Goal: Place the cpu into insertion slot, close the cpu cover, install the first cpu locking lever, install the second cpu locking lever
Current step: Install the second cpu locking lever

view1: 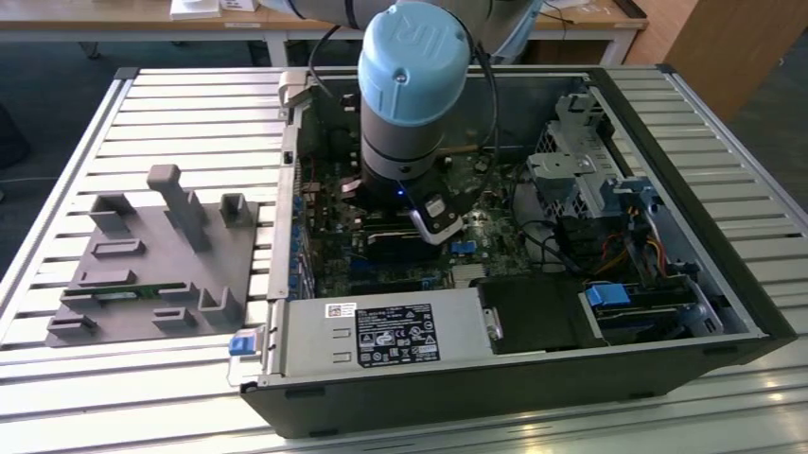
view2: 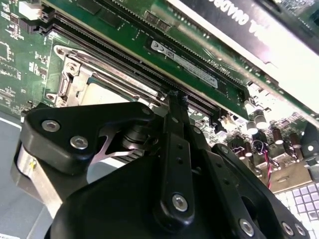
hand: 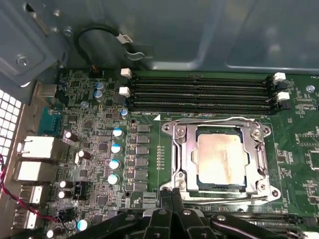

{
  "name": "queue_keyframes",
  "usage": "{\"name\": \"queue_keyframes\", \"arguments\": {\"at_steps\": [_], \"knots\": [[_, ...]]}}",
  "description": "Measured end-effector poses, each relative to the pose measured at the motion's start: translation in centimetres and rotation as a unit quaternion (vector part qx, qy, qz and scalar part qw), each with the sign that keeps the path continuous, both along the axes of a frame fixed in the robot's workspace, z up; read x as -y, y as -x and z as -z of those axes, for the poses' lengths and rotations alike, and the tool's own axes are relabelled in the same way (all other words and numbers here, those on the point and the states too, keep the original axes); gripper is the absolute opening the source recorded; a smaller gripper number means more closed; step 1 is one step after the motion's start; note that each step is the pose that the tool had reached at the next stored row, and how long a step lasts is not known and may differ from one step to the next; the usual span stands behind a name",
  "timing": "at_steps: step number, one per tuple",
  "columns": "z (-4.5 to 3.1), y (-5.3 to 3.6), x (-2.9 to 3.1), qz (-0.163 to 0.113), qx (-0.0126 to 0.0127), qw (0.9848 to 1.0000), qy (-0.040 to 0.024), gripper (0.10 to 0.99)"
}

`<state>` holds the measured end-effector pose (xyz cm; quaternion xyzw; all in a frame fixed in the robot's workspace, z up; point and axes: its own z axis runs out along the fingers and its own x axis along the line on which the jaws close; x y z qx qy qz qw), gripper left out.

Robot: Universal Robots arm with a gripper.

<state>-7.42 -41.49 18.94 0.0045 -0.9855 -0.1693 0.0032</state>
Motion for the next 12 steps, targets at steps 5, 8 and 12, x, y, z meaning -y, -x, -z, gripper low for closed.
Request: {"name": "queue_keyframes", "arguments": {"at_steps": [5,8,12], "knots": [[0.17,0.24,-0.02,0.0,0.0005,1.0,-0.0046,0.106],[0.23,0.37,-0.02,0.0,0.0005,1.0,-0.0056,0.106],[0.35,0.41,-0.25,0.0,0.0006,1.0,-0.007,0.106]]}}
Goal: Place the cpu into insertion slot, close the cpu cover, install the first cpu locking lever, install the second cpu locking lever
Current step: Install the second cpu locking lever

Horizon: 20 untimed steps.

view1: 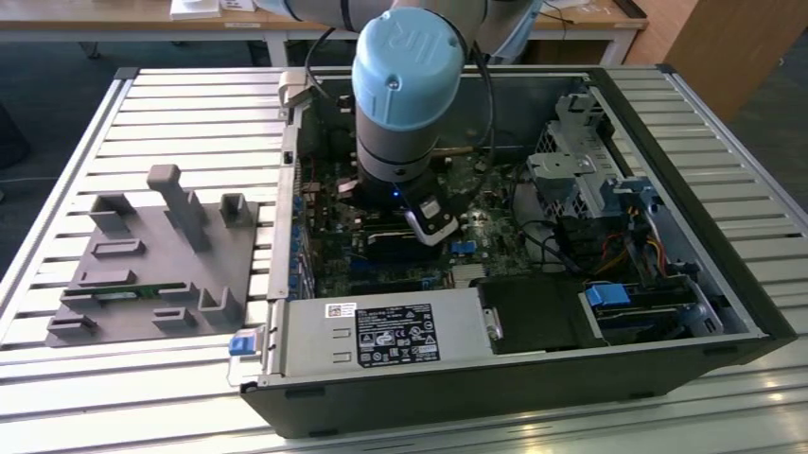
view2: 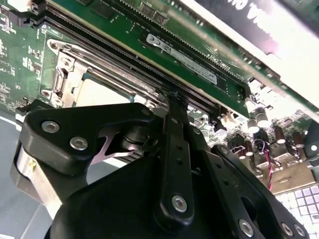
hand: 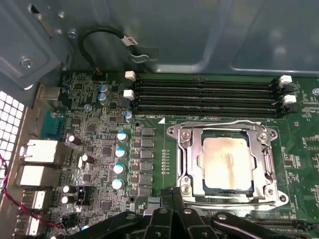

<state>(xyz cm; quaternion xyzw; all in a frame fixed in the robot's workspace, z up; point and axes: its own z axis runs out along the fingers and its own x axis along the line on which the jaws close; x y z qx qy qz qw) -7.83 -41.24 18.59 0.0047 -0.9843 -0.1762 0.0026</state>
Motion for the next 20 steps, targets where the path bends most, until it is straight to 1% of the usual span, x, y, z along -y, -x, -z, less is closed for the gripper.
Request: {"name": "queue_keyframes", "arguments": {"at_steps": [3,8,11,16,20], "knots": [[0.09,0.02,-0.23,0.0,0.0001,1.0,-0.0008,0.106],[0.13,0.06,-0.31,0.0,0.0,1.0,-0.0008,0.106],[0.0,0.1,-0.33,0.0,0.0,1.0,0.0005,0.106],[-0.07,0.12,-0.39,0.0,0.0,1.0,0.0011,0.106],[-0.31,0.15,-0.41,0.0,0.0001,1.0,0.0009,0.106]]}}
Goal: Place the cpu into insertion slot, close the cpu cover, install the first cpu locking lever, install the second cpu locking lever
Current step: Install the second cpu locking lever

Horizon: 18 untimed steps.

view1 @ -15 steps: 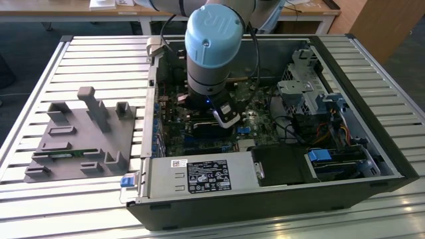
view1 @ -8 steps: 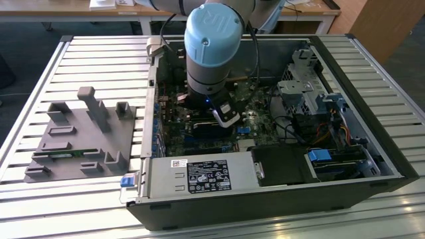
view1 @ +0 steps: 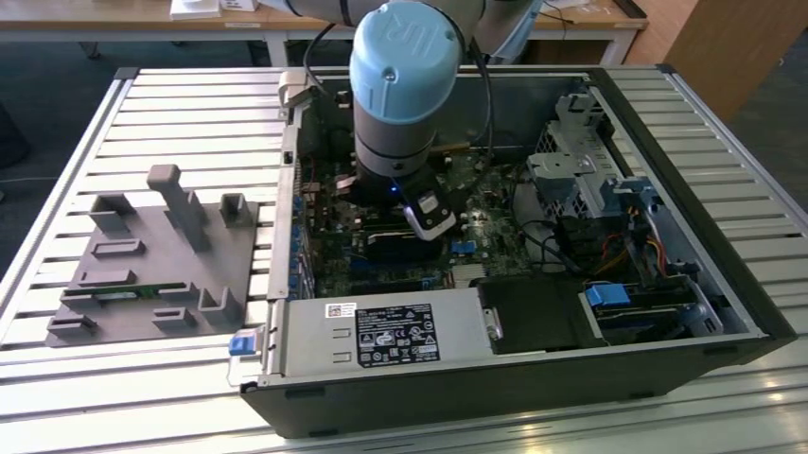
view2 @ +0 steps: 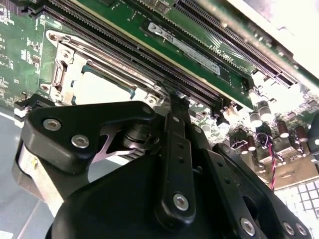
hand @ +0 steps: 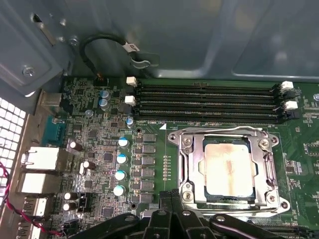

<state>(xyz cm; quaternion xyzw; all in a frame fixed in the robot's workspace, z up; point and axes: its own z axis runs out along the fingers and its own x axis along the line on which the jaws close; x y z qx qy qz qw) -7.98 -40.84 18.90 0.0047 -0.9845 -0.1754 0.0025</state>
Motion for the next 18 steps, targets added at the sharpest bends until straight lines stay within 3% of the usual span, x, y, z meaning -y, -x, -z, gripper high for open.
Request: {"name": "queue_keyframes", "arguments": {"at_steps": [10,18], "knots": [[-0.01,0.01,-0.44,0.0,-0.0001,1.0,0.0001,0.106],[0.12,0.01,-0.46,0.0,-0.0001,1.0,0.0002,0.106]]}}
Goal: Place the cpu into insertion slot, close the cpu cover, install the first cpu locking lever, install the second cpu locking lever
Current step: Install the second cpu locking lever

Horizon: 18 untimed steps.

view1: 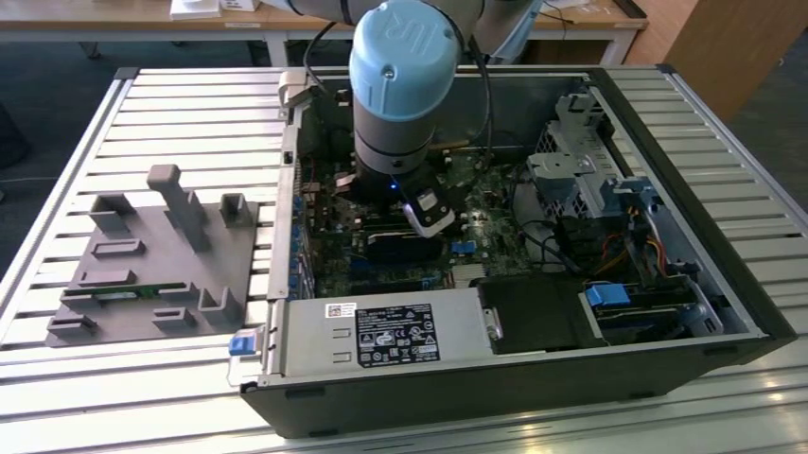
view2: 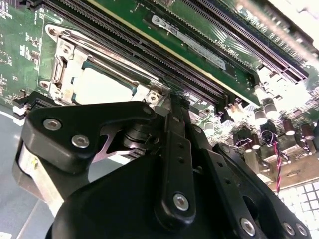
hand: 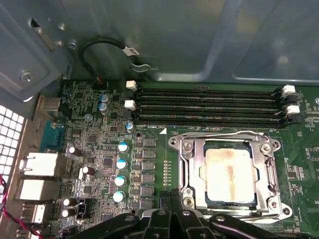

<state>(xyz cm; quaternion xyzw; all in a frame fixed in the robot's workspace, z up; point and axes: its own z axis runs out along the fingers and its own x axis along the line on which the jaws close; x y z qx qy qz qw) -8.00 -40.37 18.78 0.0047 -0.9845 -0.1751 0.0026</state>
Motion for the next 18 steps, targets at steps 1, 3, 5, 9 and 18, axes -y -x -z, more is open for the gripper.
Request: {"name": "queue_keyframes", "arguments": {"at_steps": [1,3,5,9,18], "knots": [[-0.07,0.0,0.0,0.0,0.0,1.0,0.0,0.106],[-0.29,0.0,0.0,0.0,0.0,1.0,-0.0001,0.106],[-0.57,0.01,0.0,0.0,0.0,1.0,0.0,0.106],[-1.29,0.01,0.0,0.0,0.0,1.0,-0.0001,0.106],[-2.34,0.0,-0.01,0.0,0.0001,1.0,-0.0002,0.106]]}}
